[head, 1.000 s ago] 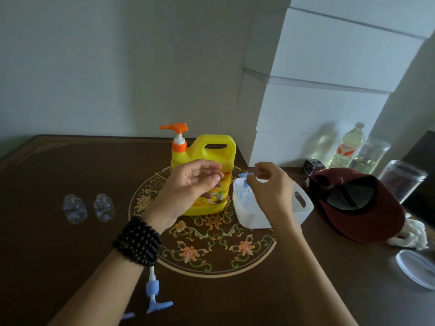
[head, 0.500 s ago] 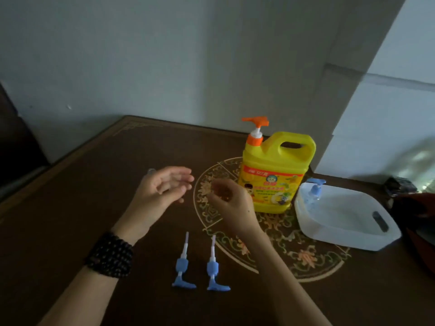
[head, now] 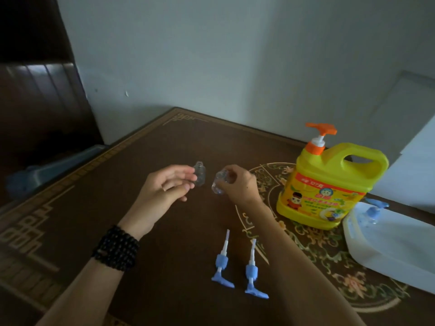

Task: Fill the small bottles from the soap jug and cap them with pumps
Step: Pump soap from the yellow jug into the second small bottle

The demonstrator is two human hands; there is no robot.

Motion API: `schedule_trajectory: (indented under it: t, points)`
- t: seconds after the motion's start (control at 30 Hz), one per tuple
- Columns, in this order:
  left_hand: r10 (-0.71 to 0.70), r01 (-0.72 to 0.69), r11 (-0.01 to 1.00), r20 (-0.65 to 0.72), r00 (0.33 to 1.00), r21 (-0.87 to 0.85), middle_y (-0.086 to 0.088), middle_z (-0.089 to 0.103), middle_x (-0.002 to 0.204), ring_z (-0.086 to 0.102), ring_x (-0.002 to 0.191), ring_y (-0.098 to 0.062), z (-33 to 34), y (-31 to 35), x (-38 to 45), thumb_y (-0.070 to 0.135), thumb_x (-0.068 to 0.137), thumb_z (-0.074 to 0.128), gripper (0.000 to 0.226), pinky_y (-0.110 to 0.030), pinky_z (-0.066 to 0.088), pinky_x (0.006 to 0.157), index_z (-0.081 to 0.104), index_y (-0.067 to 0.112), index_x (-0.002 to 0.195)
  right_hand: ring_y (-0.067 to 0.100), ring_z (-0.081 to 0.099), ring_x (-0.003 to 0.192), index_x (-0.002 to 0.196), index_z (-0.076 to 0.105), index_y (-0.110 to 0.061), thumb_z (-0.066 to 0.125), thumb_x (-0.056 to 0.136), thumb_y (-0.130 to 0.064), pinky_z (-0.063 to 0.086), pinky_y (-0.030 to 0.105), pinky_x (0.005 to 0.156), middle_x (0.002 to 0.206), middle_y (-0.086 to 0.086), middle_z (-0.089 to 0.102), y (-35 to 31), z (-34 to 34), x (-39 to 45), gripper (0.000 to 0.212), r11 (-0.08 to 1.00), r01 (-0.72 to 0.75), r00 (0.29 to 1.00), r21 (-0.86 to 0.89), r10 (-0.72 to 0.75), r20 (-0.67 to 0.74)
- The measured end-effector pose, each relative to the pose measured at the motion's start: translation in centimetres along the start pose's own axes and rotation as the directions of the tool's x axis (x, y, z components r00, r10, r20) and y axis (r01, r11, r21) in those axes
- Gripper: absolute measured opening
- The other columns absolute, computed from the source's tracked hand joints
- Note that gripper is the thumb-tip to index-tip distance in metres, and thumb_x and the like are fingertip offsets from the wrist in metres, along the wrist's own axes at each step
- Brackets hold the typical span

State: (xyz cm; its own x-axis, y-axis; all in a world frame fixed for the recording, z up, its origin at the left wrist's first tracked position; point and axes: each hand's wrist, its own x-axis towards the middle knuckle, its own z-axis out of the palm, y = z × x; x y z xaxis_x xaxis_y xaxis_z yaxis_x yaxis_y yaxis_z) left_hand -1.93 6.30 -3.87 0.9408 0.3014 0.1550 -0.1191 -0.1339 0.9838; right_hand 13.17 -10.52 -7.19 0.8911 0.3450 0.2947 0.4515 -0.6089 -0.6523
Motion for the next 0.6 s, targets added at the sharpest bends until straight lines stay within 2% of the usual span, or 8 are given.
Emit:
schedule_trajectory:
  t: [0.13,0.23,0.33,0.4,0.5,0.6]
  points:
    - [0.045,-0.050,0.996,0.059,0.997,0.073,0.007,0.075,0.110,0.071,0.104,-0.008,0.7,0.2,0.9,0.004,0.098,0.059,0.030,-0.030,0.060,0.080,0.070,0.026,0.115,0.002,0.063,0.083,0.108,0.064,-0.022,0.082,0.077,-0.026,0.052,0.014,0.071,0.092,-0.012,0.065,-1.3,-4.1,-2.0,0.036,0.984,0.050,0.999,0.169,-0.050,-0.006]
    - [0.069,-0.093,0.988,0.184,0.981,0.127,0.014,0.073,0.115,0.067,0.109,0.000,2.4,1.2,1.7,0.009,0.101,0.056,0.034,-0.025,0.059,0.087,0.066,0.033,0.121,0.005,0.068,0.087,0.108,0.064,-0.019,0.083,0.076,-0.025,0.056,0.021,0.077,0.095,-0.008,0.070,-2.3,-7.7,-3.8,0.038,0.953,0.109,0.991,0.282,-0.128,0.049]
    - [0.099,-0.114,0.992,0.252,0.963,0.046,0.014,0.076,0.113,0.070,0.105,0.001,4.8,2.3,2.0,0.013,0.100,0.058,0.029,-0.019,0.057,0.081,0.067,0.033,0.119,0.009,0.070,0.089,0.107,0.067,-0.017,0.083,0.077,-0.020,0.058,0.028,0.080,0.095,-0.004,0.073,-2.5,-10.2,-5.1,0.035,0.934,0.107,0.988,0.341,-0.138,0.068]
    - [0.142,-0.143,0.990,0.259,0.955,-0.014,0.014,0.077,0.109,0.071,0.101,0.001,6.6,3.0,2.2,0.010,0.096,0.062,0.028,-0.015,0.055,0.079,0.070,0.028,0.116,0.011,0.070,0.088,0.102,0.070,-0.017,0.082,0.077,-0.012,0.058,0.031,0.080,0.092,-0.003,0.073,-2.0,-11.6,-5.6,0.029,0.931,0.112,0.992,0.349,-0.124,0.011]
    - [0.189,-0.181,0.982,0.246,0.951,-0.055,0.005,0.078,0.112,0.072,0.106,-0.006,8.8,3.9,2.8,0.007,0.090,0.068,0.032,-0.017,0.056,0.081,0.072,0.016,0.121,0.009,0.071,0.083,0.097,0.071,-0.014,0.078,0.078,-0.002,0.057,0.026,0.076,0.088,-0.003,0.074,-1.4,-13.2,-6.2,0.023,0.918,0.111,0.993,0.381,-0.083,-0.087]
    - [0.220,-0.195,0.974,0.263,0.939,-0.118,0.005,0.078,0.107,0.073,0.099,-0.002,10.9,5.3,3.5,0.014,0.083,0.072,0.037,-0.014,0.055,0.074,0.071,0.018,0.120,0.010,0.071,0.077,0.091,0.071,-0.011,0.077,0.079,0.002,0.056,0.022,0.071,0.083,0.000,0.074,-1.3,-14.9,-6.6,0.019,0.904,0.116,0.981,0.411,-0.040,-0.188]
